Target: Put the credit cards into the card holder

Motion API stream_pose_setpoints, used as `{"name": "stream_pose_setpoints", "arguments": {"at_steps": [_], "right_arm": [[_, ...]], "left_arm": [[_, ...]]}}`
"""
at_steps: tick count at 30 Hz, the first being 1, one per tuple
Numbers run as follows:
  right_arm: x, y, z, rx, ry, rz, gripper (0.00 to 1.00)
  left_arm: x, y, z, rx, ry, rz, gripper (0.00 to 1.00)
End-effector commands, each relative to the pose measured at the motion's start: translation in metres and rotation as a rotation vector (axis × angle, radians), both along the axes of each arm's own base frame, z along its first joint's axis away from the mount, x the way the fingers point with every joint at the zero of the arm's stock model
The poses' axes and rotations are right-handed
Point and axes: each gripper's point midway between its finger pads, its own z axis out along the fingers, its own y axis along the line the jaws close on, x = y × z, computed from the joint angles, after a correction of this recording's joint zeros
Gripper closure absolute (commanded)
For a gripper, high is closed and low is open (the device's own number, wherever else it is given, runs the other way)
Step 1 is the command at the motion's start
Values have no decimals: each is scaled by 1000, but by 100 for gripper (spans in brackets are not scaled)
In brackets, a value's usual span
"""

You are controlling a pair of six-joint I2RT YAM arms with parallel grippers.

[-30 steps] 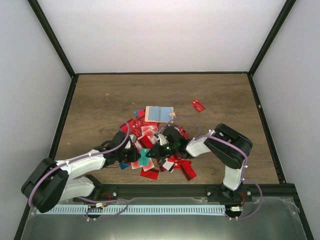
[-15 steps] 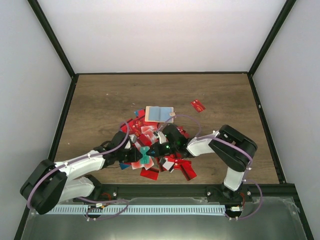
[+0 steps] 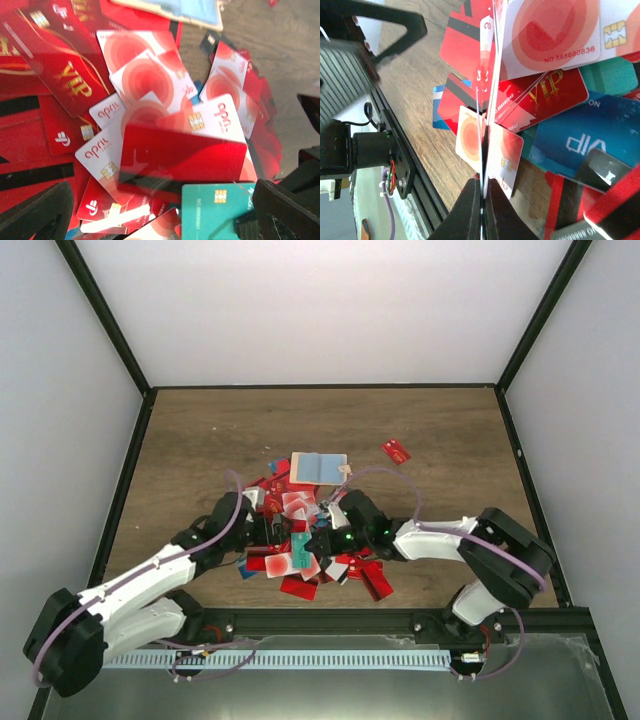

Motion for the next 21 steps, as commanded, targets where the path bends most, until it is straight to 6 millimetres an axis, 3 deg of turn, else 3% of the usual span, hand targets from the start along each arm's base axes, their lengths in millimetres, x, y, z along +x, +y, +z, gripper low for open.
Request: {"name": "stream_pose_setpoints", "arguments": {"at_steps": [1, 5, 9, 13, 21], "right_arm": [[-5, -13, 8, -7, -24, -4, 99], [-9, -19, 18, 17, -34, -5, 99], [-7, -27, 25, 26, -45, -21, 99], [1, -36, 28, 22, -63, -45, 99], [19, -51, 45, 74, -139, -47, 99]], "left_arm": [[14, 10, 23, -24, -127, 78, 0], [9, 16, 28, -163, -180, 141, 0], [-6, -2, 50, -273, -221, 12, 0], [-11, -10, 47, -259, -206, -63, 0], [-18, -39, 52, -397, -206, -196, 5]]}}
